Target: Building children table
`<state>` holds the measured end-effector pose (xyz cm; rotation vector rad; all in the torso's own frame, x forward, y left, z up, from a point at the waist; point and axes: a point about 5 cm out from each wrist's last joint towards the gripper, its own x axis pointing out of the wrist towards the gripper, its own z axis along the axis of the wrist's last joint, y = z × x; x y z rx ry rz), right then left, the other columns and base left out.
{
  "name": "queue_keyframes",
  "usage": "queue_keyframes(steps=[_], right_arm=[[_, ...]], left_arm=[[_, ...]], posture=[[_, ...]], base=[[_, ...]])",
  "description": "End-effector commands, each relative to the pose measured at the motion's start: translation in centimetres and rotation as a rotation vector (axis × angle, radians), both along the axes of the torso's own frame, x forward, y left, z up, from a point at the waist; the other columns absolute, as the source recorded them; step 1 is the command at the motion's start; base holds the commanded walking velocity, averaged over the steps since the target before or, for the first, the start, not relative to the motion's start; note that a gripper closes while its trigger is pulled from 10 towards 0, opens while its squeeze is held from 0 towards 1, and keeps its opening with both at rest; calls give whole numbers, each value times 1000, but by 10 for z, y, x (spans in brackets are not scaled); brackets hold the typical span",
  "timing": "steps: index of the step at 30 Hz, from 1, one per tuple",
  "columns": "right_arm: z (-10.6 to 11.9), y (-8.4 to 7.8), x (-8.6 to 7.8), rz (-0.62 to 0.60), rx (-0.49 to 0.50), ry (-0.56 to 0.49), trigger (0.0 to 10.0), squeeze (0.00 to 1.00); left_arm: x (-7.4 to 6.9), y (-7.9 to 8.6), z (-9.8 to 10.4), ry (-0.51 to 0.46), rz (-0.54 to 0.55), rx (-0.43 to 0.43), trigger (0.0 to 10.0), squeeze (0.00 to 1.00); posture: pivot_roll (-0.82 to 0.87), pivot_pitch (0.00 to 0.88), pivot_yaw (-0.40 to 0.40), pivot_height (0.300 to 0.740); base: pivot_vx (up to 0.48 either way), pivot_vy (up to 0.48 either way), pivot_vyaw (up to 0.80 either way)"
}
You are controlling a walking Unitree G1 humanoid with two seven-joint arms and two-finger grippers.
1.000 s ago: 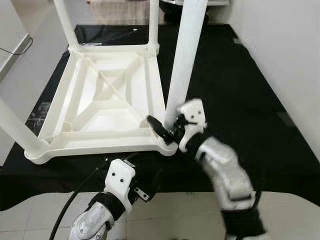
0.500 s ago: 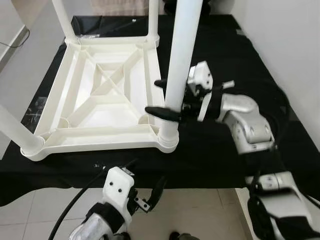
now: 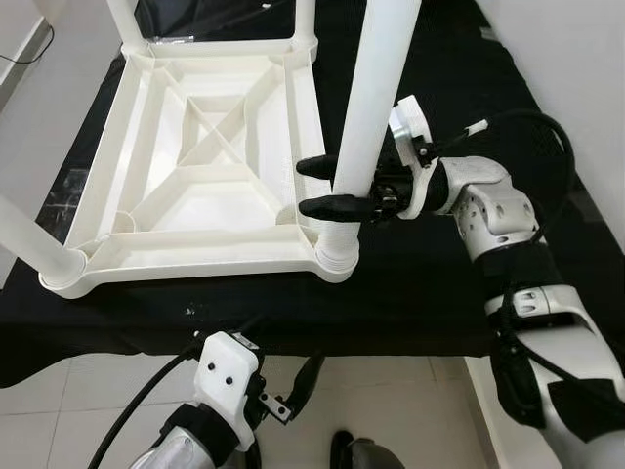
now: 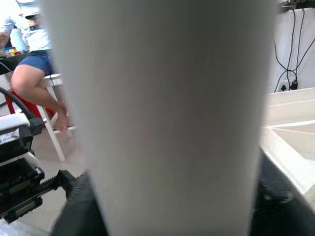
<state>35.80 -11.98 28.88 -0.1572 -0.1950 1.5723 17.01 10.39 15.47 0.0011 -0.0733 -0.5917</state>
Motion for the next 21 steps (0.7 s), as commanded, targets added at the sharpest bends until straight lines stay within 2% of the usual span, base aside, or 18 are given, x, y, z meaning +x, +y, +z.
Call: queue_keyframes(steps=[1, 3, 4, 6, 8, 9, 11, 12, 13, 15, 16, 18, 21], right_arm=[[0, -10, 0, -60, 13, -32, 0, 0], [-1, -14, -1, -88, 15, -48, 0, 0], [-3, -21, -4, -125, 9, -74, 0, 0], [-8, -30, -9, -263, 26, -108, 0, 0], [-25, -32, -18, -481, 44, -84, 0, 0], [-25, -32, -18, -481, 44, -84, 0, 0], [-56, -25, -29, -774, -11, -34, 0, 0], [-56, -25, -29, -774, -11, -34, 0, 0], [-82, -23, -38, -1012, -72, 32, 0, 0], [-82, -23, -38, -1012, -72, 32, 0, 0], [-118, -21, -57, -1215, -164, 86, 0, 0], [-123, -21, -59, -1261, -170, 107, 0, 0], [-117, -17, -55, -1270, -149, 95, 0, 0]], left_arm=[[-2, -1, -4, 27, -3, 18, 10000, 0], [-1, -1, -5, 27, -4, 17, 10000, 0], [1, -2, -5, 27, -5, 17, 10000, 0], [4, -3, -7, 28, -5, 16, 10000, 0], [6, -3, -8, 28, -5, 12, 10000, 0], [6, -3, -8, 28, -5, 12, 10000, 0], [9, -2, -9, 27, -4, 12, 10000, 0], [9, -2, -9, 27, -4, 12, 10000, 0], [11, -1, -10, 27, -4, 14, 10000, 0], [11, -1, -10, 27, -4, 14, 10000, 0], [17, -2, -12, 23, -9, 19, 10000, 0], [19, -2, -13, 22, -10, 21, 10000, 0], [23, -2, -15, 23, -11, 23, 10000, 0]], posture=[[109, 297, -48, 740], [109, 294, -48, 740], [98, 285, -54, 740], [73, 271, -62, 740], [64, 264, -67, 740], [64, 264, -67, 740], [55, 247, -67, 740], [55, 247, -67, 740], [45, 239, -61, 740], [45, 239, -61, 740], [39, 200, -60, 740], [40, 194, -61, 740], [45, 179, -68, 740]], base=[[0, 0, 0], [0, 0, 0], [0, 0, 0], [0, 0, 0], [0, 0, 0], [0, 0, 0], [0, 0, 0], [0, 0, 0], [0, 0, 0], [0, 0, 0], [0, 0, 0], [0, 0, 0], [0, 0, 0]])
